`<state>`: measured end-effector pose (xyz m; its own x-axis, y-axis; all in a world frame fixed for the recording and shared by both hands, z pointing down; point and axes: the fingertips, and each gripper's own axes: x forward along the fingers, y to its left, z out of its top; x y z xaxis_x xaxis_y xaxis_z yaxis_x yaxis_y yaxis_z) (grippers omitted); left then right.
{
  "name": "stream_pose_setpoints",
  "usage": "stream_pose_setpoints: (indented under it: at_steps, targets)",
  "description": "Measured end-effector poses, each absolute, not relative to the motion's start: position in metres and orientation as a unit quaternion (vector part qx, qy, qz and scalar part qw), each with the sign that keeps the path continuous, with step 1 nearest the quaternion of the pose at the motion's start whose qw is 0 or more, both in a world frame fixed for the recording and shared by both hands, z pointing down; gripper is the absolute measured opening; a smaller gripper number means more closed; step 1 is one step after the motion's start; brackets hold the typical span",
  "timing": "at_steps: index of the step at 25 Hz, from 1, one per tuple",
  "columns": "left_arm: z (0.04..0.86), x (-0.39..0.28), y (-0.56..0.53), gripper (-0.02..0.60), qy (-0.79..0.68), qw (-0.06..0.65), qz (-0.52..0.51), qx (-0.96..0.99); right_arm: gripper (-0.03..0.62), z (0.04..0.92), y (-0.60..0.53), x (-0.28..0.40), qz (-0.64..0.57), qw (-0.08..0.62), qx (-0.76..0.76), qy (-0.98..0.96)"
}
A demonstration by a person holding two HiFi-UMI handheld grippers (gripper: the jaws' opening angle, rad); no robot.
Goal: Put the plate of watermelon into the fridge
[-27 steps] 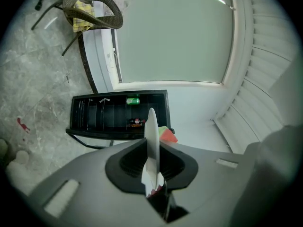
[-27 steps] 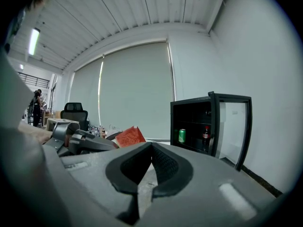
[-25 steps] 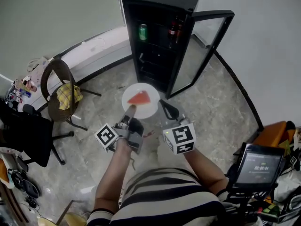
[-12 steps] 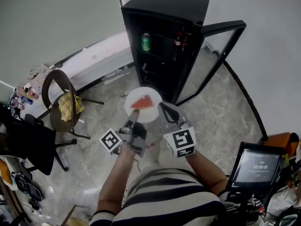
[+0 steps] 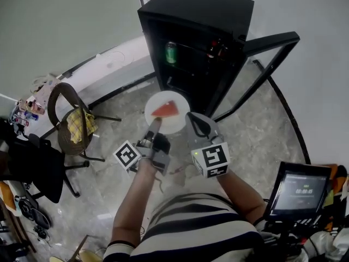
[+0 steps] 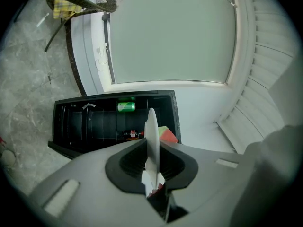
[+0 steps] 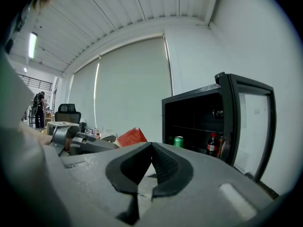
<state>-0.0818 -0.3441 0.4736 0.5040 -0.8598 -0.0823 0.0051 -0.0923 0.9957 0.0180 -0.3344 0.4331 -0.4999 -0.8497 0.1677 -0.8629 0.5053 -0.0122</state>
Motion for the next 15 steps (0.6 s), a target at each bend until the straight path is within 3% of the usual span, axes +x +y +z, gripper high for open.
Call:
stream_pose_setpoints:
  at_steps: [15]
  targets:
    - [0.444, -0.063, -0.425, 0.026, -0.317, 0.585, -0.348, 0.661, 0.0, 0.415, -0.381, 0.033, 0.022, 0.066, 0.513, -0.856]
